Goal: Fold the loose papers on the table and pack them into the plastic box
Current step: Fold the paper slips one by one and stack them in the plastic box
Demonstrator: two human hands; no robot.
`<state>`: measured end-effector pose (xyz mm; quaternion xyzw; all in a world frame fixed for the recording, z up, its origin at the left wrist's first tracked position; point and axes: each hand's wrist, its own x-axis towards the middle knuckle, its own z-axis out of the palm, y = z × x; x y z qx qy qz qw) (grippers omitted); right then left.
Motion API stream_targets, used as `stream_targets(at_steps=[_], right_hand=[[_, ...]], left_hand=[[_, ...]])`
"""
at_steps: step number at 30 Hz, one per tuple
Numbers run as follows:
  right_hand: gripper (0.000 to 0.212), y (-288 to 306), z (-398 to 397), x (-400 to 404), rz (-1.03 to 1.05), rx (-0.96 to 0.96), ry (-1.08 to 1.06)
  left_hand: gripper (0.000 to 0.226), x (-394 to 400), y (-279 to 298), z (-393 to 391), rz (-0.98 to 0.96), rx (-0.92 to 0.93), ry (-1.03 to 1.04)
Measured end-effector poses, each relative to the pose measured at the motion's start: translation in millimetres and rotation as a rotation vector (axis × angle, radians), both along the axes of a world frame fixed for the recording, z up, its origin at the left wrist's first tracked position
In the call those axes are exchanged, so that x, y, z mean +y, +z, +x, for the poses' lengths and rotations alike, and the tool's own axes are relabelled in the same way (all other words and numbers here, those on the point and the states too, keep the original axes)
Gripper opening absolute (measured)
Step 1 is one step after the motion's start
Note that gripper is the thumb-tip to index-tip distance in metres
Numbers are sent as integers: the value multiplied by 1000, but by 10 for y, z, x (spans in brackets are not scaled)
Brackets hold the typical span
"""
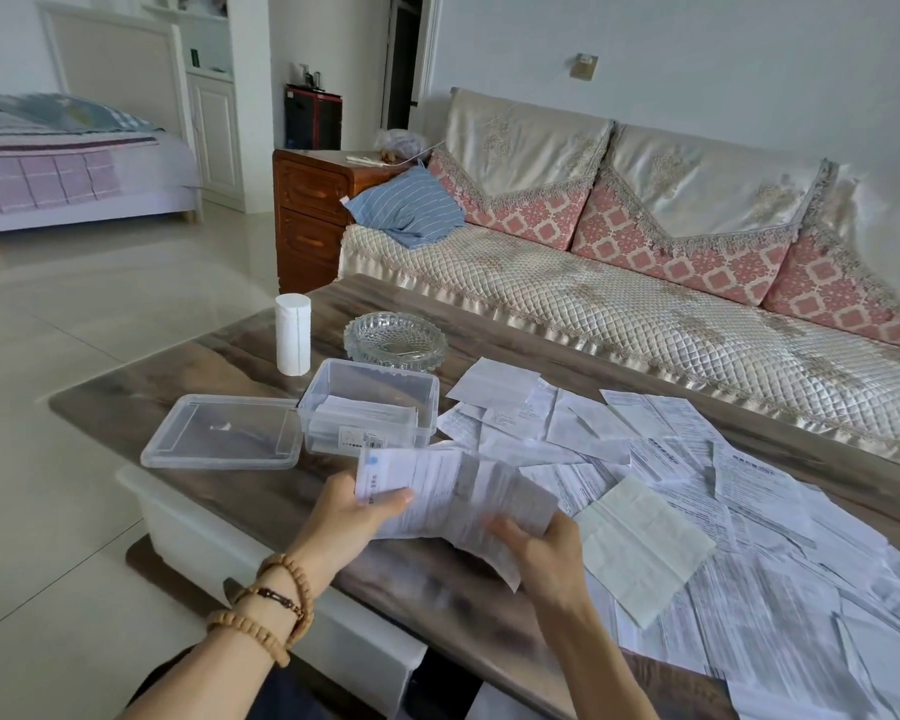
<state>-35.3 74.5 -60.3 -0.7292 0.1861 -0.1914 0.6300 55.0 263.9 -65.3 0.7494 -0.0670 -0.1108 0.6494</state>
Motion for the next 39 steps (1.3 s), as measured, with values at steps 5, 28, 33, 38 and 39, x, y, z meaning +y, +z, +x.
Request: stream_targets(at_steps=[5,28,33,38,39], right_hand=[[8,-36,75,-119,67,5,-65],[15,-130,278,-185,17,34,-23],[13,-42,283,-198,-7,58,24],[8,74,406,-224,-138,56,-14],[7,115,444,-231,-161,58,-18]], left_hand=[[18,24,-23,91,63,-30,-7],[26,80,-158,224,56,-9,5],[19,75,-118,199,60,-22,40],[17,114,13,162,43,-100,76],[15,121,45,152,47,-133,85]])
